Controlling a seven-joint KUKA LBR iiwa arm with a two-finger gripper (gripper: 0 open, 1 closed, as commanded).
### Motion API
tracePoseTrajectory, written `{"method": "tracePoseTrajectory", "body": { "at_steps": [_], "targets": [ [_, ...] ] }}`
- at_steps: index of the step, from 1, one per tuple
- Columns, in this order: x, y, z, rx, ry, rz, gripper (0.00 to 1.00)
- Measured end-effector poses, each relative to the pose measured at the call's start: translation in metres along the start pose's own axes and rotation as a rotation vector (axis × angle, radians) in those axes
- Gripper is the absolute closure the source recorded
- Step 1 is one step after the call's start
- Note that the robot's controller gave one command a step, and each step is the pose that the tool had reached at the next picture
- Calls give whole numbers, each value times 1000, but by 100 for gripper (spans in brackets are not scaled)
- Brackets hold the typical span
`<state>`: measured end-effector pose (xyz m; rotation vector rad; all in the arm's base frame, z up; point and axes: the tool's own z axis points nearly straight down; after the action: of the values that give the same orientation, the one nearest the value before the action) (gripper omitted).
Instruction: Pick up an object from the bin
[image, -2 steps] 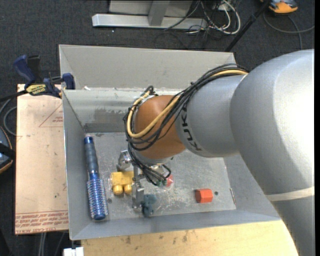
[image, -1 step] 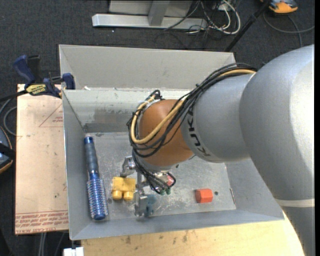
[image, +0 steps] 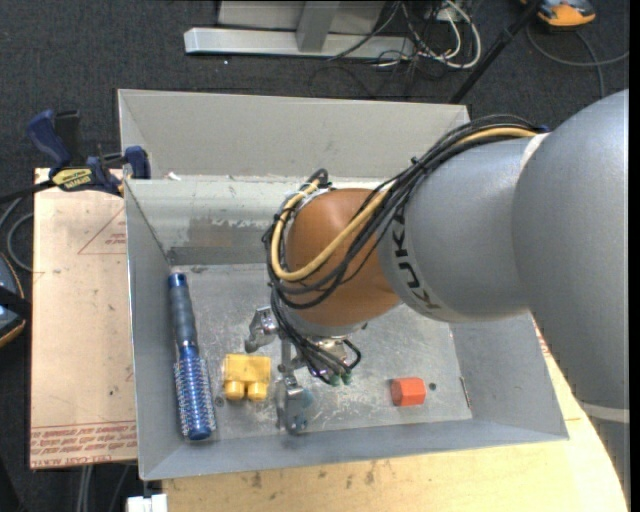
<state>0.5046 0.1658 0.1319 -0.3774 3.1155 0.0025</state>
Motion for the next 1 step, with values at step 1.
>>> {"method": "tracePoseTrajectory", "body": {
  "at_steps": [1],
  "targets": [
    [-4,3,59,-3,-16,37,0]
  ]
}}
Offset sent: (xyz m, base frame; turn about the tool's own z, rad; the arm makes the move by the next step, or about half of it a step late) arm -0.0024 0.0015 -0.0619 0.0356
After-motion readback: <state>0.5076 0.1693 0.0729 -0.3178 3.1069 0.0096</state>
